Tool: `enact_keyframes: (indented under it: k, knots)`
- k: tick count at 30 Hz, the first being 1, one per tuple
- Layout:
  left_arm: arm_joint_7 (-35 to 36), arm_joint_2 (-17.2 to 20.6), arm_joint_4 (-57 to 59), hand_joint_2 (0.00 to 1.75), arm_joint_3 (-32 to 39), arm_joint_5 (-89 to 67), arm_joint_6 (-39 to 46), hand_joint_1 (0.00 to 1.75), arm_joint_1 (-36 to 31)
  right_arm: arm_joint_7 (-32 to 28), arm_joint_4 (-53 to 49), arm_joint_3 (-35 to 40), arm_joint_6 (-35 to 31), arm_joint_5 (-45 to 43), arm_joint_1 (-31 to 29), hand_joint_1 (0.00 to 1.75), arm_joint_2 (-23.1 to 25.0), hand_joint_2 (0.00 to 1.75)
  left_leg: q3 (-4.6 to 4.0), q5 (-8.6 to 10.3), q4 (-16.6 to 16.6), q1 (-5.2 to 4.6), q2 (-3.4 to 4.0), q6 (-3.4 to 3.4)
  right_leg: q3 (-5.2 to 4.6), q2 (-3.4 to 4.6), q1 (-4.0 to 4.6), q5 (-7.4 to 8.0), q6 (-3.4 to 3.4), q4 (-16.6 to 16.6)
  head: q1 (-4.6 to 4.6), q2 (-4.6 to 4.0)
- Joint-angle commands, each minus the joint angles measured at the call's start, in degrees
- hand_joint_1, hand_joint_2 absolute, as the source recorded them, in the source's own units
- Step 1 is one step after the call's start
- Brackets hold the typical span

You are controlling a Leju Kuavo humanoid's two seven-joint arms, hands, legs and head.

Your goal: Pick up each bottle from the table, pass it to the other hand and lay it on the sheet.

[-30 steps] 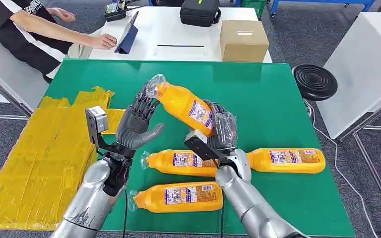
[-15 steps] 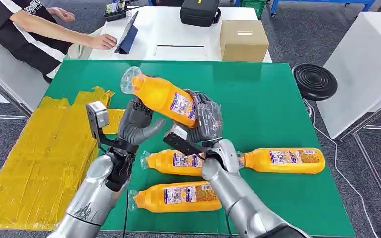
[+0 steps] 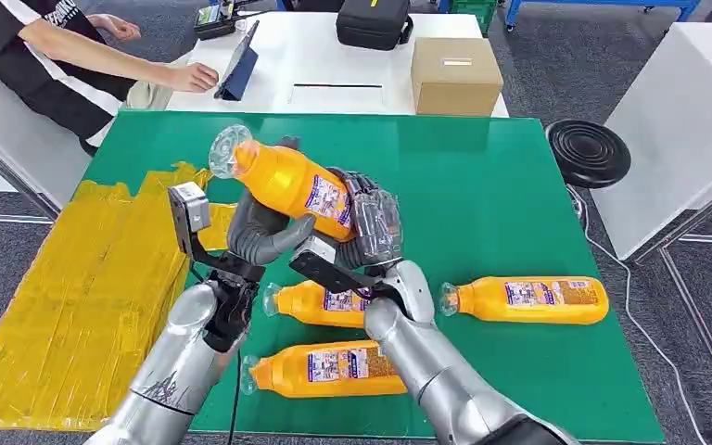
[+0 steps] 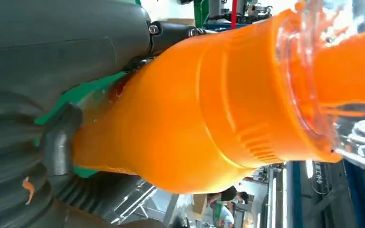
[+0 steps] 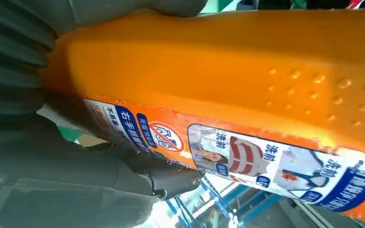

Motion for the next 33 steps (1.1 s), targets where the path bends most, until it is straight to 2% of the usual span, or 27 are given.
enact_keyframes:
  k: [1, 3, 7, 14, 25, 33]
  knots:
    - [0.43, 0.43, 3.19, 1.75, -1.41, -0.32, -0.57, 0.00, -1.95, 0.59, 4.08, 10.92, 0.24, -2.24, -3.86, 1.75, 0.18, 1.75, 0.17, 0.00, -0.03, 0.08, 0.04, -0.37, 0.17, 0.02, 0.07, 0.03, -0.18, -0.06, -0.02, 0.00]
    - [0.43, 0.43, 3.19, 1.75, -1.41, -0.32, -0.57, 0.00, -1.95, 0.59, 4.08, 10.92, 0.24, -2.24, -3.86, 1.75, 0.18, 1.75, 0.06, 0.02, -0.02, 0.06, -0.03, -0.21, 0.07, -0.04, 0.04, 0.02, -0.10, -0.04, -0.02, 0.00]
    - [0.38, 0.49, 3.52, 1.75, -1.00, -0.21, -0.47, 0.00, -2.08, 0.81, 4.59, 14.01, 0.70, -3.74, -3.54, 1.75, 0.18, 1.75, 0.21, 0.02, -0.08, 0.09, 0.03, -0.37, 0.21, 0.00, 0.06, 0.05, -0.17, -0.12, -0.02, 0.00]
    - [0.11, 0.28, 4.25, 1.75, -0.21, 0.30, -0.66, 0.00, -2.19, 1.48, 5.21, 17.08, 0.24, -5.95, -3.89, 1.75, 0.18, 1.75, 0.13, 0.01, -0.04, 0.07, -0.03, -0.25, 0.15, -0.05, 0.04, 0.01, -0.11, -0.06, -0.02, 0.00]
    - [-1.01, -1.02, 8.07, 1.75, 0.90, 1.42, -0.89, 0.00, -4.57, 3.06, 5.59, 27.40, 3.89, -11.31, -2.71, 1.75, 0.18, 1.75, 0.11, 0.02, -0.03, 0.08, -0.10, -0.25, 0.15, -0.12, 0.06, -0.01, -0.12, -0.06, -0.02, 0.00]
    - [-2.09, -1.53, 7.09, 1.75, 2.84, 1.85, 0.88, 0.00, -5.38, 3.36, 5.13, 27.95, 5.79, -15.19, -3.32, 1.75, 0.18, 1.75, 0.05, 0.03, 0.02, 0.10, -0.15, -0.23, 0.09, -0.18, 0.08, -0.01, -0.10, -0.04, -0.02, 0.00]
